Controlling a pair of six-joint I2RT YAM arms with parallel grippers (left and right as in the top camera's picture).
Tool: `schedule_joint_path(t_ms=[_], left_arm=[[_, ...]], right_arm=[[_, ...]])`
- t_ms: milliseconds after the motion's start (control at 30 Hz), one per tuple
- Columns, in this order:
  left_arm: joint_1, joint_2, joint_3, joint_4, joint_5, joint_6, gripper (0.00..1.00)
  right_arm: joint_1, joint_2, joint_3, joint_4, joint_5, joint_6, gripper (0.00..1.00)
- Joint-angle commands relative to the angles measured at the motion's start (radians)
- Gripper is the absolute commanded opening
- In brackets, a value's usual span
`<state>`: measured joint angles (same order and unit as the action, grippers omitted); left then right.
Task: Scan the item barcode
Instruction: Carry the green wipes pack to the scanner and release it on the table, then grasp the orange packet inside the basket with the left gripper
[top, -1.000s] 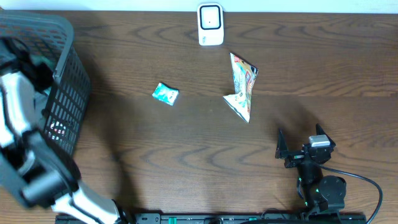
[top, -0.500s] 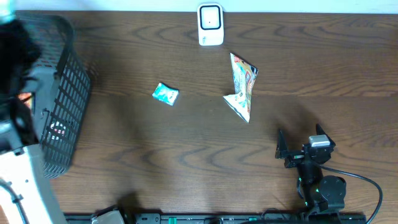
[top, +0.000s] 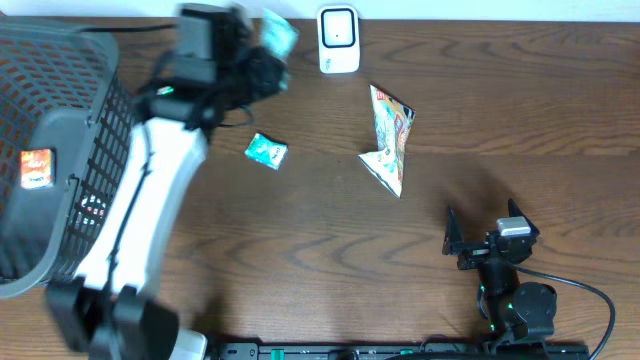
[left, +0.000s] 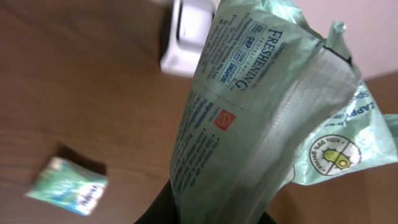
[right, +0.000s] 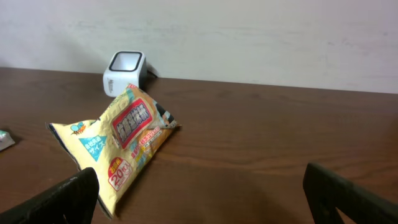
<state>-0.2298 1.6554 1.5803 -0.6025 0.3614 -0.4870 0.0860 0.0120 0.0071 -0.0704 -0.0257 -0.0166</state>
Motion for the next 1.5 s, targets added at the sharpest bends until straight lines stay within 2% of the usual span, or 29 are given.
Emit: schedule_joint_path(t_ms=[0, 200, 267, 300, 333, 367, 500, 633, 867, 967, 1100, 1167, 1267, 1367, 1467], left_arm=[[-0.059, 0.113, -0.008, 0.003, 0.008, -0.010, 0.08], [-0.130, 0.278, -0.008, 0.003, 0.009, -0.099, 0.13], [-0.146, 0.296, -0.008, 0.002, 0.009, -0.098, 0.21], [-0.154, 0.298, -0.008, 0.002, 0.009, -0.098, 0.34], [-0.162, 0.298, -0.008, 0.001, 0.009, -0.098, 0.55], [-0.167, 0.298, -0.008, 0.002, 0.010, -0.098, 0.66], [-0.171, 0.281, -0.007, 0.002, 0.010, -0.097, 0.80], [-0.140, 0.232, 0.012, 0.002, 0.010, -0.081, 0.82], [0.008, 0.029, 0.060, 0.011, 0.005, 0.049, 0.82], [0.131, -0.085, 0.060, 0.017, -0.054, 0.049, 0.82], [0.327, -0.201, 0.060, 0.002, -0.220, 0.049, 0.82], [0.443, -0.235, 0.060, -0.018, -0.319, 0.049, 0.82], [0.591, -0.241, 0.060, -0.055, -0.381, 0.058, 0.82], [0.702, -0.216, 0.059, -0.095, -0.381, 0.167, 0.82], [0.771, -0.151, 0.051, -0.143, -0.381, 0.398, 0.82]], right_arm=[[-0.008, -0.005, -0.002, -0.005, 0.005, -0.015, 0.99], [-0.008, -0.005, -0.002, -0.005, 0.005, -0.015, 0.99], [-0.008, -0.005, -0.002, -0.005, 0.005, -0.015, 0.99], [-0.008, -0.005, -0.002, -0.005, 0.005, -0.015, 0.99], [-0.008, -0.005, -0.002, -0.005, 0.005, -0.015, 0.99], [-0.008, -0.005, -0.002, -0.005, 0.005, -0.015, 0.99], [-0.008, -0.005, -0.002, -0.005, 0.005, -0.015, 0.99], [-0.008, -0.005, -0.002, -0.005, 0.005, -0.015, 0.99], [-0.008, -0.005, -0.002, -0.005, 0.005, -0.015, 0.99], [-0.008, -0.005, -0.002, -0.005, 0.005, -0.015, 0.99], [-0.008, -0.005, -0.002, -0.005, 0.005, -0.015, 0.99], [-0.008, -0.005, -0.002, -0.005, 0.005, -0.015, 0.99], [-0.008, -0.005, -0.002, -0.005, 0.005, -0.015, 0.99], [-0.008, -0.005, -0.002, -0.005, 0.005, -0.015, 0.99], [-0.008, -0.005, -0.002, -0.005, 0.005, -0.015, 0.99]])
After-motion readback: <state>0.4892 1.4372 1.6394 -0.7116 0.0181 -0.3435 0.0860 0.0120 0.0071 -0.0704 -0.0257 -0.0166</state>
